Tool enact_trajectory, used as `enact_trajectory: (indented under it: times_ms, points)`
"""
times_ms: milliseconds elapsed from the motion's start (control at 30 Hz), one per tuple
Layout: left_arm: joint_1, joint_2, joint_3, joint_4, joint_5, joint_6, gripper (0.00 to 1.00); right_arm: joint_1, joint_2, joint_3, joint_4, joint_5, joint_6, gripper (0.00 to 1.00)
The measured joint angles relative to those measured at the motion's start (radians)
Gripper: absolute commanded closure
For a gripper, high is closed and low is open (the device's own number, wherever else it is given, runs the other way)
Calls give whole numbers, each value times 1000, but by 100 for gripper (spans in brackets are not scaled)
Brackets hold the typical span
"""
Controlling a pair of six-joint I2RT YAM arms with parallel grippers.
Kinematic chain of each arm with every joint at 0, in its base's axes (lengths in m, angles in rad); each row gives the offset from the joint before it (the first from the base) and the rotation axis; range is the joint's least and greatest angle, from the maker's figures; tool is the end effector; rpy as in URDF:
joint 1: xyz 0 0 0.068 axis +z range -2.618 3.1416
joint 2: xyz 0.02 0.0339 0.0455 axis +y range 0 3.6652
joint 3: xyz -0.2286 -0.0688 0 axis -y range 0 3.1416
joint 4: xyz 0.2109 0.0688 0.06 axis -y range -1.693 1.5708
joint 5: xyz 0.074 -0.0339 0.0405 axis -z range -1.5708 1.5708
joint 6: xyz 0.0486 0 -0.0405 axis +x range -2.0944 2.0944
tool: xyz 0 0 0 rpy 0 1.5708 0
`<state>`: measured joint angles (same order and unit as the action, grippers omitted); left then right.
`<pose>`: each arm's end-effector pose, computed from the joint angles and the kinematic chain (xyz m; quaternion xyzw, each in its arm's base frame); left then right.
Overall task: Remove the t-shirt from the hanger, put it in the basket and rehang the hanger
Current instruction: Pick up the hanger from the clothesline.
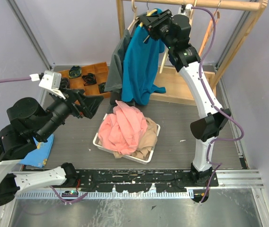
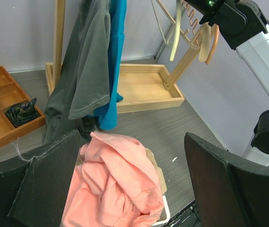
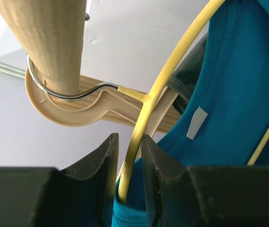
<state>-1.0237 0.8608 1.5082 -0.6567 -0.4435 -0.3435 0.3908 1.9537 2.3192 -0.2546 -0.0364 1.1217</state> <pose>0.0807 -0.0924 0.4608 0.0852 0.7049 -0.3125 0.6310 0.3717 0.1551 0.4705 0.2256 0.6275 0.5201 0.5337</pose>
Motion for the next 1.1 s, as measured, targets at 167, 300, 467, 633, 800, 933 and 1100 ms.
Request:
enact_trajectory:
  times_ms: [167, 300, 467, 633, 800, 933, 1100]
  points:
    - [0, 0, -3, 3, -1, 3, 2, 0, 8, 0, 5, -6, 8, 77]
    - [0, -1, -7, 4, -1, 3, 2, 0, 10, 0, 5, -9, 15, 85]
    - [0, -1, -8, 5, -1, 3, 2, 0, 11, 0, -2, -9, 17, 88]
    - [0, -3, -12, 9, 0, 3, 2, 0, 11, 0, 0, -9, 18, 89]
    - [0, -9, -24, 15, 0, 3, 2, 0, 11, -1, 19, -10, 22, 89]
    - [0, -10, -25, 20, 0, 2, 2, 0, 10, -2, 53, -18, 39, 89]
    - [0, -10, -25, 25, 4, 1, 2, 0, 4, -5, 78, -23, 58, 89]
